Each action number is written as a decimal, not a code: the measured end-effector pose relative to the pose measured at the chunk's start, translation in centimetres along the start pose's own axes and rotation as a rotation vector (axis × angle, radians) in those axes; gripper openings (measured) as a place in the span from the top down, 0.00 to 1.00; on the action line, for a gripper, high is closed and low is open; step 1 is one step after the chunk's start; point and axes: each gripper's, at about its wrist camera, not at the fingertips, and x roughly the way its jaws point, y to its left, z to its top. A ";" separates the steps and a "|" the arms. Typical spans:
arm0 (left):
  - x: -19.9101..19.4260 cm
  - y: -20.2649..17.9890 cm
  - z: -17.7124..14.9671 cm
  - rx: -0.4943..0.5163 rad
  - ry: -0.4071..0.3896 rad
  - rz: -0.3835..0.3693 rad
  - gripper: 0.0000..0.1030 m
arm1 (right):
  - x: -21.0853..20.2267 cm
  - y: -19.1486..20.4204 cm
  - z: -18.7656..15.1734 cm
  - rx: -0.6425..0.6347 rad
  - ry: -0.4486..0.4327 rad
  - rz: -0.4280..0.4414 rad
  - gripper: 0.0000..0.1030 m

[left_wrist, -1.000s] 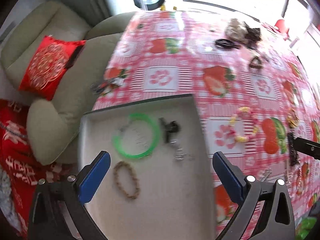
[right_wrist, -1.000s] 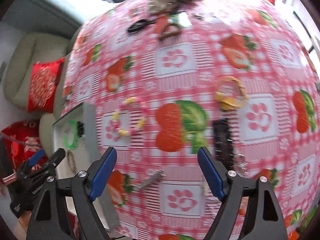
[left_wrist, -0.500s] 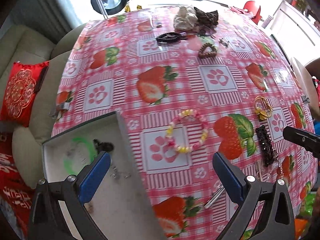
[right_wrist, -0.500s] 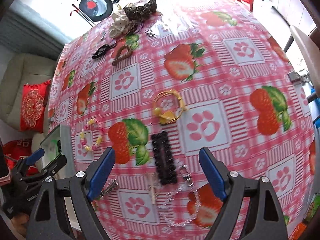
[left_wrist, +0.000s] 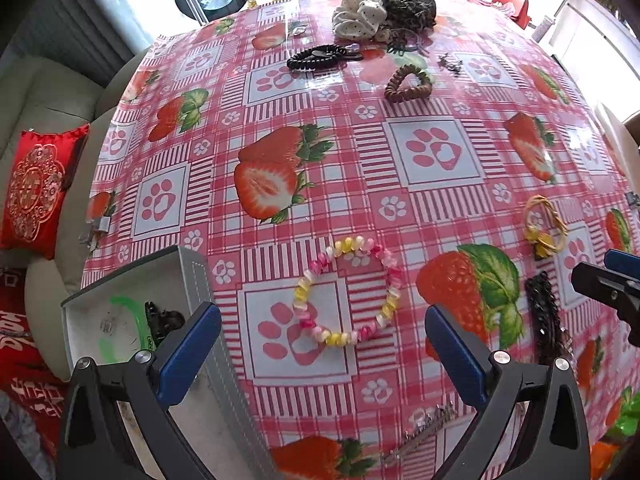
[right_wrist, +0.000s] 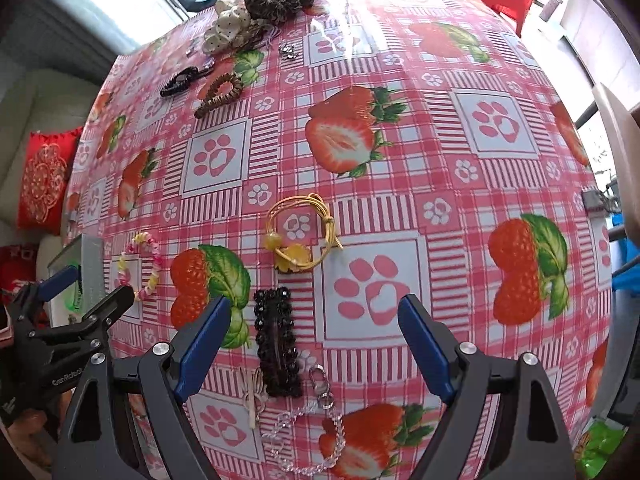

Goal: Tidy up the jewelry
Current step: 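Move the left tool toward the pastel beaded bracelet while the right tool approaches the yellow hair tie, then grasp the pastel beaded bracelet with the left tool while the right tool grasps the yellow hair tie, then carry the beaded bracelet and yellow hair tie over the white tray with both tools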

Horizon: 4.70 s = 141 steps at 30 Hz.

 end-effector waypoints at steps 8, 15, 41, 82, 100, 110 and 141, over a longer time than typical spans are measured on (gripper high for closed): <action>2.5 -0.2 0.8 0.027 0.025 0.016 0.00 | 2.1 1.1 1.7 -0.071 0.016 -0.037 0.15; 4.1 0.1 0.9 0.012 0.058 -0.010 0.00 | 3.9 1.9 2.7 -0.124 0.029 -0.079 0.15; 2.2 -3.1 0.6 0.054 0.027 -0.141 0.73 | 4.4 6.7 3.1 -0.259 -0.013 -0.174 0.78; -2.3 -0.5 -0.7 -0.061 -0.020 -0.162 0.00 | -1.8 2.8 0.2 -0.016 -0.050 0.069 0.82; 2.9 -3.5 0.2 -0.027 0.103 -0.132 0.56 | -2.9 0.2 -1.3 0.044 -0.052 0.103 0.82; 0.4 -3.5 0.2 -0.026 0.035 -0.227 0.86 | -3.0 1.1 -1.5 0.037 -0.052 0.114 0.82; -6.8 14.2 -10.3 -0.319 -0.027 -0.130 0.86 | -1.8 18.5 -2.8 -0.247 0.017 0.273 0.82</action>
